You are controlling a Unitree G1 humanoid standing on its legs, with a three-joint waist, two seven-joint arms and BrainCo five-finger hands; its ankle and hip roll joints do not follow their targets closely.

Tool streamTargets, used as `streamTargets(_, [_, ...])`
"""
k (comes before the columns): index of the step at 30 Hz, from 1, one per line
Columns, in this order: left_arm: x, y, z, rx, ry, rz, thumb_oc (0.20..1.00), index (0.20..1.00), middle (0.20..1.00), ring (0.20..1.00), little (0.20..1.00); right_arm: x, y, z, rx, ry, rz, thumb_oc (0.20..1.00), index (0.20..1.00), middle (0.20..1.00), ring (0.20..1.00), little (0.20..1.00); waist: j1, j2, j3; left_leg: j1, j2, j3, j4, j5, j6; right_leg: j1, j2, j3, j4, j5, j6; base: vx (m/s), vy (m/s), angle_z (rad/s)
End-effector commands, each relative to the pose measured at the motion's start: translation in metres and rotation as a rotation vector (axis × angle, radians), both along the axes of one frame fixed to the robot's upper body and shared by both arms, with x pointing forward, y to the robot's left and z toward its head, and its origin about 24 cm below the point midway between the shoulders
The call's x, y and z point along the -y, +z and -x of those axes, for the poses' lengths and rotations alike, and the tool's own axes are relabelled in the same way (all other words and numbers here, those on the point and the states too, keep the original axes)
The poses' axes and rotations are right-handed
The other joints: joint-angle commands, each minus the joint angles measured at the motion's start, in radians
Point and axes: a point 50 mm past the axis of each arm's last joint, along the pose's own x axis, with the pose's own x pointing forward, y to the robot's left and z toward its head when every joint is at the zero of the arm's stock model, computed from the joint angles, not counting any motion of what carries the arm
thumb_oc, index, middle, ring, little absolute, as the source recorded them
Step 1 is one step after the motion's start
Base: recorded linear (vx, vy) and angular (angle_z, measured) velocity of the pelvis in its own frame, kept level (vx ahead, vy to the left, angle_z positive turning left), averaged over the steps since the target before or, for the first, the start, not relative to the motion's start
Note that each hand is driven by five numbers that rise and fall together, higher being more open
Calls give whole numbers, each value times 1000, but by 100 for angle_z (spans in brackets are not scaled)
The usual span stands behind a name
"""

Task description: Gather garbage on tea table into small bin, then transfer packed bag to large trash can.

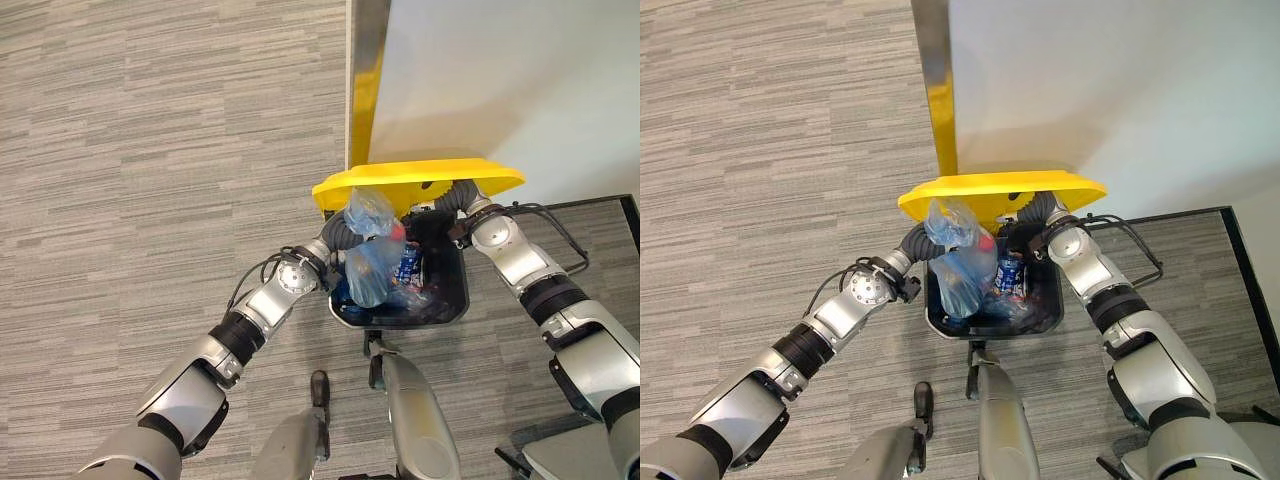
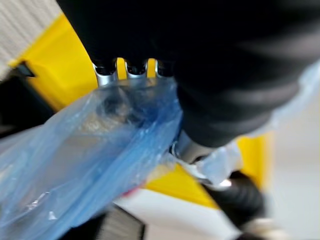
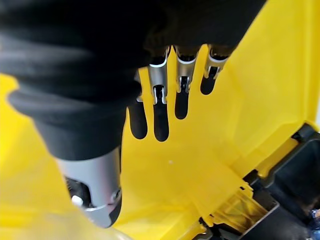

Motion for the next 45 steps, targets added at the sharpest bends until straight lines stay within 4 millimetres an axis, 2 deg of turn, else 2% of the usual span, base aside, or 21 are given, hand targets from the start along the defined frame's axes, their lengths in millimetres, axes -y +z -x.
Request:
streamTargets(1, [14, 9, 0, 77, -37, -32, 200, 200, 200, 200, 200, -21, 51, -11, 152, 31, -33, 1000, 1000, 1000, 1000, 1000, 4, -18, -16, 29, -75, 23, 124, -188, 24, -54, -24, 115, -177, 185, 132, -42, 20, -18])
streamTargets(3, [12, 0, -5, 64, -8, -111, 200, 200, 200, 200, 200, -29, 58, -12, 172, 48, -42, 1000, 1000, 1000, 1000, 1000, -7, -15, -1, 12, -76, 33, 136, -190, 24, -68, -21, 121, -170, 186, 132, -45, 33, -15])
streamTargets(4, [8, -10, -10, 51, 19, -209, 200, 200, 200, 200, 200, -42, 65, -11, 197, 84, -52, 1000, 1000, 1000, 1000, 1000, -20, -13, 18, -5, -77, 46, 150, -195, 25, -86, -16, 129, -161, 187, 133, -50, 37, -14])
streamTargets(5, [5, -12, -12, 50, 34, -239, 200, 200, 200, 200, 200, -46, 66, -11, 202, 97, -55, 1000, 1000, 1000, 1000, 1000, -24, -12, 23, -13, -77, 53, 156, -196, 26, -95, -14, 131, -158, 187, 133, -58, 38, -20])
streamTargets(6, [-9, -21, -18, 52, 99, -354, 787, 787, 787, 787, 787, -60, 70, -8, 229, 146, -53, 1000, 1000, 1000, 1000, 1000, -33, -12, 38, -32, -74, 71, 169, -201, 26, -112, -10, 133, -153, 187, 135, -29, 15, -22])
streamTargets(7, [-13, -23, -19, 54, 116, -382, 1000, 1000, 1000, 1000, 1000, -63, 69, -7, 232, 158, -55, 1000, 1000, 1000, 1000, 1000, -34, -12, 41, -35, -73, 75, 170, -202, 26, -115, -9, 132, -152, 186, 135, -27, 17, -23])
streamTargets(11, [-27, -32, -19, 45, 163, -448, 1000, 1000, 1000, 1000, 1000, -68, 60, -3, 217, 191, -37, 1000, 1000, 1000, 1000, 1000, -35, -15, 45, -33, -68, 88, 175, -207, 25, -117, -11, 126, -148, 188, 138, 4, 5, -20])
streamTargets(15, [-34, -34, -17, 41, 191, -423, 1000, 1000, 1000, 1000, 1000, -67, 48, 0, 193, 201, -48, 1000, 1000, 1000, 1000, 1000, -33, -17, 43, -20, -68, 88, 175, -210, 24, -105, -14, 124, -155, 194, 141, 0, 0, 0])
streamTargets(18, [-41, -37, -14, 14, 225, -360, 1000, 1000, 1000, 1000, 1000, -64, 37, 4, 174, 210, -52, 1000, 1000, 1000, 1000, 1000, -30, -23, 37, -10, -68, 86, 177, -212, 25, -86, -19, 118, -163, 198, 141, -4, -3, 1])
streamTargets(22, [-58, -45, -1, -25, 276, -221, 1000, 1000, 1000, 1000, 1000, -52, 10, 17, 122, 213, -53, 1000, 1000, 1000, 1000, 1000, -15, -46, 11, 6, -64, 79, 201, -227, 29, -50, -31, 111, -170, 196, 142, -17, -22, 9])
streamTargets(23, [-66, -51, 7, -46, 307, -154, 1000, 1000, 1000, 1000, 1000, -43, -8, 25, 86, 194, -89, 1000, 1000, 1000, 1000, 1000, -6, -53, -1, 15, -63, 75, 210, -231, 30, -30, -38, 108, -173, 197, 141, -18, -44, 10])
streamTargets(27, [-97, -70, 29, -126, 405, -48, 1000, 1000, 1000, 1000, 1000, -23, -48, 45, -7, 139, -184, 1000, 1000, 1000, 1000, 1000, 12, -68, -32, 55, -58, 62, 210, -239, 31, 20, -50, 101, -186, 200, 141, -21, -24, 24])
streamTargets(32, [-142, -96, 68, -262, 526, 109, 1000, 1000, 1000, 1000, 1000, -2, -85, 73, -92, 64, -318, 1000, 1000, 1000, 1000, 1000, 29, -84, -44, 95, -71, 51, 230, -250, 39, 83, -62, 96, -224, 231, 156, -49, 34, 9])
streamTargets(33, [-163, -103, 85, -298, 598, 154, 1000, 1000, 1000, 1000, 1000, 6, -97, 82, -125, 35, -346, 1000, 1000, 1000, 1000, 1000, 40, -90, -45, 89, -79, 56, 264, -252, 44, 106, -65, 80, -252, 231, 161, -121, 101, 10])
streamTargets(35, [-185, -113, 107, -336, 683, 179, 1000, 1000, 1000, 1000, 1000, 16, -111, 94, -170, -6, -367, 1000, 1000, 1000, 1000, 1000, 59, -92, -57, 86, -85, 66, 267, -245, 49, 126, -67, 47, -272, 226, 167, -102, 112, -6])
streamTargets(36, [-202, -122, 126, -374, 763, 192, 1000, 1000, 1000, 1000, 1000, 27, -124, 103, -211, -48, -372, 1000, 1000, 1000, 1000, 1000, 68, -95, -75, 96, -83, 76, 245, -226, 53, 133, -71, 16, -262, 218, 173, -77, 114, -24])
streamTargets(37, [-209, -126, 134, -390, 796, 186, 1000, 1000, 1000, 1000, 1000, 31, -132, 109, -241, -68, -380, 1000, 1000, 1000, 1000, 1000, 66, -94, -77, 102, -81, 81, 229, -210, 56, 130, -71, 8, -236, 236, 182, -91, 110, -37])
streamTargets(38, [-213, -128, 141, -402, 819, 195, 1000, 1000, 1000, 1000, 1000, 35, -139, 114, -265, -83, -385, 1000, 1000, 1000, 1000, 1000, 74, -85, -76, 108, -67, 81, 214, -193, 58, 132, -61, -6, -195, 218, 189, -200, 105, -32])
streamTargets(39, [-218, -133, 148, -430, 839, 177, 1000, 1000, 1000, 1000, 1000, 43, -153, 125, -312, -129, -397, 1000, 1000, 1000, 1000, 1000, 80, -75, -80, 96, -54, 81, 184, -153, 62, 143, -59, -5, -82, 157, 173, -239, 91, -28])
streamTargets(43, [-225, -136, 155, -452, 854, 145, 1000, 1000, 1000, 1000, 1000, 59, -174, 146, -383, -210, -410, 1000, 1000, 1000, 1000, 1000, 93, -41, -119, 85, -21, 69, 99, -86, 55, 191, -17, 68, 121, 3, 124, -119, 3, -10])
streamTargets(45, [-228, -137, 160, -461, 866, 135, 1000, 1000, 1000, 1000, 1000, 61, -178, 150, -397, -229, -412, 1000, 1000, 1000, 1000, 1000, 101, -42, -129, 82, -15, 78, 86, -73, 49, 215, -16, 75, 126, 1, 121, 17, -134, -16])
